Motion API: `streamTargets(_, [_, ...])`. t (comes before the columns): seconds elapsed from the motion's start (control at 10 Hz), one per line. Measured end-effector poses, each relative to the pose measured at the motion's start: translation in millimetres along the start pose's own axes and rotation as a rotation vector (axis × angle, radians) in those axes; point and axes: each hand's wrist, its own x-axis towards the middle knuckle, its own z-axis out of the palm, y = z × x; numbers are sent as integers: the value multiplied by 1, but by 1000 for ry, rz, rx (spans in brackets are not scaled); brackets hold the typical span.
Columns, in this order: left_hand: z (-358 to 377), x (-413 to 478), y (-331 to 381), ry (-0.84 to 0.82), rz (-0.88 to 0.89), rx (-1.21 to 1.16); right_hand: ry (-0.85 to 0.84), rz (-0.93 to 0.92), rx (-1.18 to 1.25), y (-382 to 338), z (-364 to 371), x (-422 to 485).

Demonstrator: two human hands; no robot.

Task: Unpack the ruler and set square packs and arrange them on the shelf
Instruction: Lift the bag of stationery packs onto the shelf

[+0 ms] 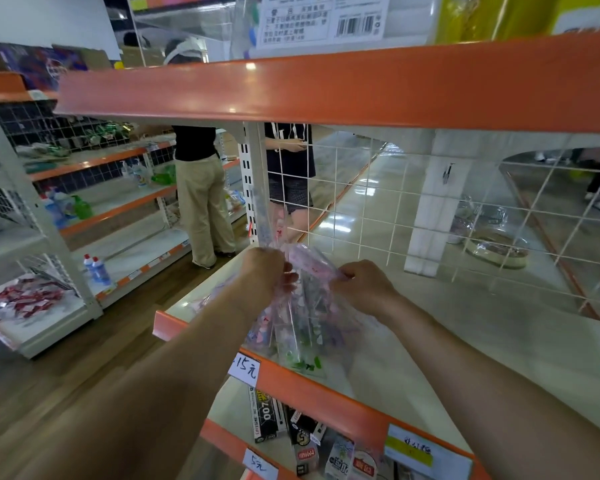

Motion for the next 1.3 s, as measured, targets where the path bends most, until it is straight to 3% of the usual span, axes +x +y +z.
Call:
streamTargets(0.2, [29, -14, 6, -98, 38, -33, -101, 34, 544, -18, -6, -11])
streamTargets(0.3, [59, -24, 7, -162, 152, -32, -113, -130, 371, -20, -17, -23])
streamTargets(0.4, [92, -38, 8, -177, 218, 12, -60, -235, 436, -10, -33, -37])
streamTargets(0.5, [113, -46, 6, -212, 278, 29, -140, -116, 640, 16, -55, -46])
streamTargets(0.6, [130, -57, -6, -263, 313, 5, -278, -53, 664, 38, -74, -57])
streamTargets(0.7, [145, -70, -18, -265, 376, 31, -157, -126, 475, 51, -79, -66])
streamTargets(0.8, [151, -78, -22, -282, 476, 162, -29, -95, 460, 60, -76, -69])
streamTargets(1.0, [138, -84, -33, -396, 463, 126, -157, -46, 518, 64, -71, -74])
streamTargets(1.1, [133, -85, -31, -411, 456, 62, -21, -49, 544, 62, -65, -72])
streamTargets(1.2, [130, -87, -27, -398, 462, 33, -17, -52, 585, 57, -58, -72])
streamTargets(1.3, [128, -88, -29, -335, 461, 72, -31, -35, 458, 55, -49, -76])
